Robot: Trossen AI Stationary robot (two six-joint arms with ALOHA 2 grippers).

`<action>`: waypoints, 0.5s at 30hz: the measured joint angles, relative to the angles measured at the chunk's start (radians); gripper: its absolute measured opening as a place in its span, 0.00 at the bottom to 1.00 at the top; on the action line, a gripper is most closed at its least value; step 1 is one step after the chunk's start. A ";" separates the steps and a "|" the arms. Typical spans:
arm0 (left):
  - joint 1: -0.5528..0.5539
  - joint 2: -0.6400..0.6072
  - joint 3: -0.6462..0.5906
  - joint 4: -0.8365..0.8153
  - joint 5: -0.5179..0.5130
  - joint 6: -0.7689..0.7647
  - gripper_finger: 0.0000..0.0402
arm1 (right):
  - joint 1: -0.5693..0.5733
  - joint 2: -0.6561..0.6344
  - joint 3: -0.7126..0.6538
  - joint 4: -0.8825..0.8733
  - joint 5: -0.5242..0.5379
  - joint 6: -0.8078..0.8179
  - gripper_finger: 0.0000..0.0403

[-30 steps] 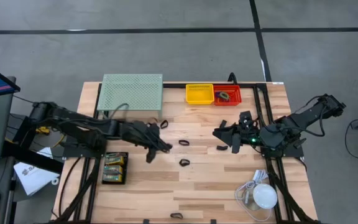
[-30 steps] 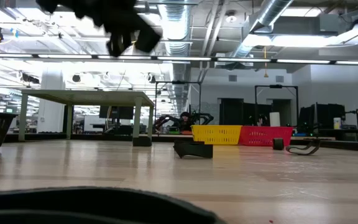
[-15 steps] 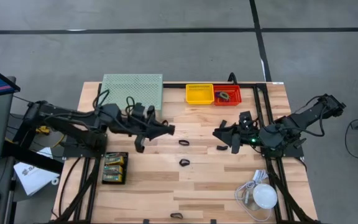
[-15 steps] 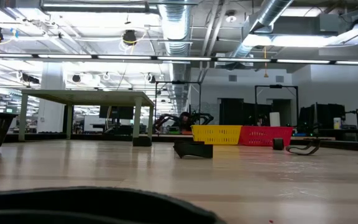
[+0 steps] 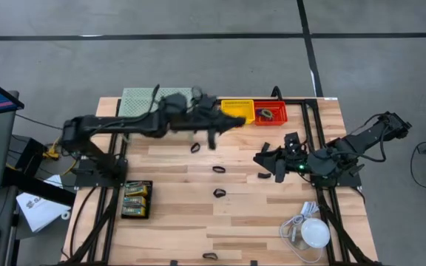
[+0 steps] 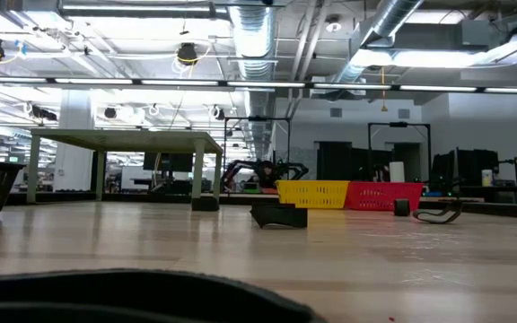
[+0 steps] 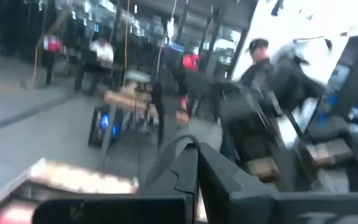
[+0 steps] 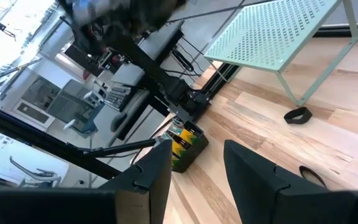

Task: Pick & Place Office Desk Supplies
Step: Put the black rubber band into the yellow basket

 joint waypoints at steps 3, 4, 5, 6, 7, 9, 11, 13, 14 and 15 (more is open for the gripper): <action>0.049 0.051 0.082 0.009 0.028 0.005 0.00 | 0.000 0.011 0.000 0.002 0.000 0.002 0.35; 0.063 0.067 0.106 0.000 0.038 0.006 0.00 | 0.000 0.013 0.000 0.000 -0.001 0.002 0.35; 0.075 0.088 0.138 0.006 0.044 0.012 0.00 | 0.000 0.018 0.000 0.000 -0.001 0.008 0.35; 0.086 0.104 0.165 0.002 0.043 0.021 0.00 | 0.000 0.023 0.000 0.003 -0.001 0.013 0.35; 0.098 0.124 0.196 -0.004 0.043 0.028 0.00 | 0.000 0.031 0.000 0.003 -0.001 0.015 0.35; 0.122 0.163 0.261 -0.010 0.043 0.029 0.00 | 0.001 0.046 -0.001 0.003 -0.010 0.018 0.35; 0.144 0.204 0.331 -0.021 0.042 0.030 0.00 | 0.001 0.058 0.000 0.014 -0.023 0.034 0.35; 0.165 0.245 0.397 -0.065 0.029 0.033 0.00 | 0.009 0.070 0.000 0.024 -0.028 0.043 0.35; 0.174 0.267 0.426 -0.091 0.020 0.034 0.00 | 0.016 0.074 0.000 0.034 -0.029 0.043 0.35; 0.184 0.288 0.456 -0.106 0.015 0.044 0.00 | 0.023 0.078 0.000 0.040 -0.028 0.043 0.35</action>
